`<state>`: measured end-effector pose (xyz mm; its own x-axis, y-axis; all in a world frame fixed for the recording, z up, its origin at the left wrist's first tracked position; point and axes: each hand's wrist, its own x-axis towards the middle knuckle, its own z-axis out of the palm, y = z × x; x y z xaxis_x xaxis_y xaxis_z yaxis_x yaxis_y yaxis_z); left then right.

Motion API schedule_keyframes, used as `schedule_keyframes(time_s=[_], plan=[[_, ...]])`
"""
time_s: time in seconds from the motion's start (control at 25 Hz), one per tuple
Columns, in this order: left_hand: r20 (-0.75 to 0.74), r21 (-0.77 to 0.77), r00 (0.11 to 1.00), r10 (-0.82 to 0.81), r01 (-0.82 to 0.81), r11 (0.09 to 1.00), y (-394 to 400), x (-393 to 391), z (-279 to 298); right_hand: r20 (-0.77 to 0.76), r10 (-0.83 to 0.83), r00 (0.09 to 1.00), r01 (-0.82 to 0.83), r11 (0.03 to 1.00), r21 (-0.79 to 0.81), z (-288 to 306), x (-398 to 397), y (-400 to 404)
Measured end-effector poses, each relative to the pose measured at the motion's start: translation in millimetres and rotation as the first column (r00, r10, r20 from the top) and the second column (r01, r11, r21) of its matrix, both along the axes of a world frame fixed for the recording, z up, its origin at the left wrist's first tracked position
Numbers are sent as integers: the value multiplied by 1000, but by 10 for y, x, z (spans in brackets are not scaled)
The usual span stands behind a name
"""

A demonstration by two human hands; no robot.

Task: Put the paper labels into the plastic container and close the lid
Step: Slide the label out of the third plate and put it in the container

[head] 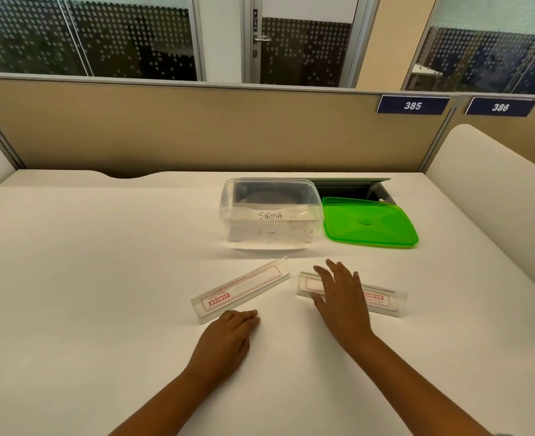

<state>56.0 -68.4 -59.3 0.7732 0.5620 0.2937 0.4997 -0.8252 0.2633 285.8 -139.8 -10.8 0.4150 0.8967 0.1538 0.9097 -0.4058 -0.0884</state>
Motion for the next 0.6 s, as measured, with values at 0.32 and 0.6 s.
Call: schedule_keyframes(time_s=[0.32,0.6], plan=[[14,-4,1000,-7,7,1000,9,-1,-23,34,-85,996,82,993,90,-153,155,126],[40,-6,999,6,-5,1000,-5,-2,-22,-39,-45,998,44,999,-29,-109,291,119]])
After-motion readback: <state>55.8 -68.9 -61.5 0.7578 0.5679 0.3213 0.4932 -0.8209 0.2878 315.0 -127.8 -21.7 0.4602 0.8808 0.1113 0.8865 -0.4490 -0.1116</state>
